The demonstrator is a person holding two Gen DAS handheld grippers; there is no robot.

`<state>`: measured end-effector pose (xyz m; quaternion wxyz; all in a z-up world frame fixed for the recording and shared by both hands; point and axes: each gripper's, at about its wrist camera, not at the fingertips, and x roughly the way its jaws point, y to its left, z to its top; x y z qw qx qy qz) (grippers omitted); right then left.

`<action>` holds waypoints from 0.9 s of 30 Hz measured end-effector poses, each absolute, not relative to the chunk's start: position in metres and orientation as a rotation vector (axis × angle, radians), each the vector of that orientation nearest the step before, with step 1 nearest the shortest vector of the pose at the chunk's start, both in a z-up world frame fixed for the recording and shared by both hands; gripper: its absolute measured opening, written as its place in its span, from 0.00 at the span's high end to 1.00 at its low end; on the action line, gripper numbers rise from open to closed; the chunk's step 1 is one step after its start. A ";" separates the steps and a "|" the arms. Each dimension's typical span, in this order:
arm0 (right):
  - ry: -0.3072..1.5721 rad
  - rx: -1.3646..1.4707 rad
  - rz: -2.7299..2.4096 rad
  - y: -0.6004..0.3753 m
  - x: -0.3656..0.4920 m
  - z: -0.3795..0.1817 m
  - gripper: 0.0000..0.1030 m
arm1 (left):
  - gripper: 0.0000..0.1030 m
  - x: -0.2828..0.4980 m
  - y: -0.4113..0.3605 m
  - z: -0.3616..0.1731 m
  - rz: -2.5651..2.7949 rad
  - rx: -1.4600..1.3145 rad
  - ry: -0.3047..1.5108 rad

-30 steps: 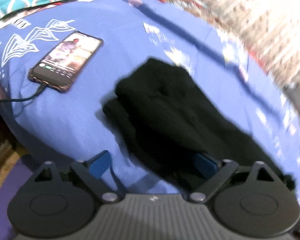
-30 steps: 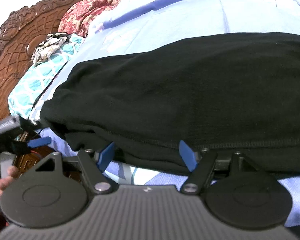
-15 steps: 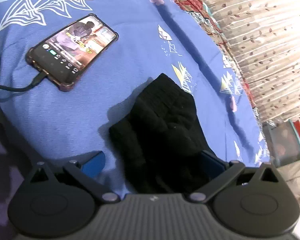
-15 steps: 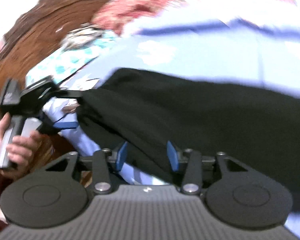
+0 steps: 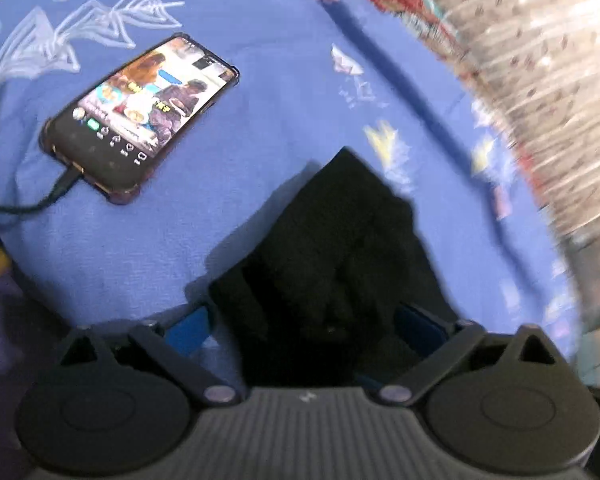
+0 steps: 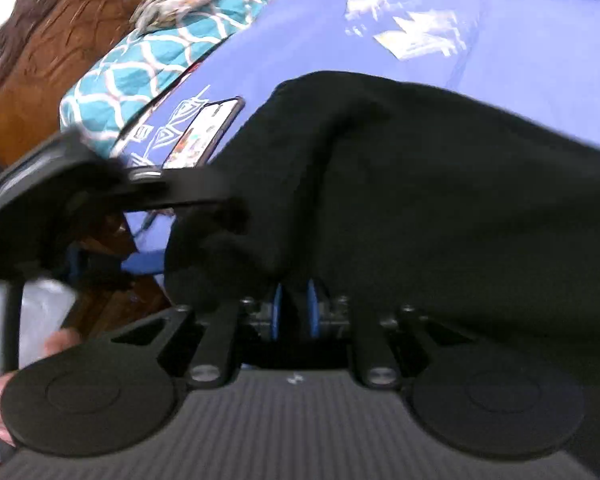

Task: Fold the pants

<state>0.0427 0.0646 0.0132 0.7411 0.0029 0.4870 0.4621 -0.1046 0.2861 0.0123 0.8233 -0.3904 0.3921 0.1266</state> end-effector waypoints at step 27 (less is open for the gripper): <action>1.080 0.466 0.902 -0.043 0.058 0.017 0.79 | 0.73 -0.087 0.149 0.089 0.126 -0.317 0.741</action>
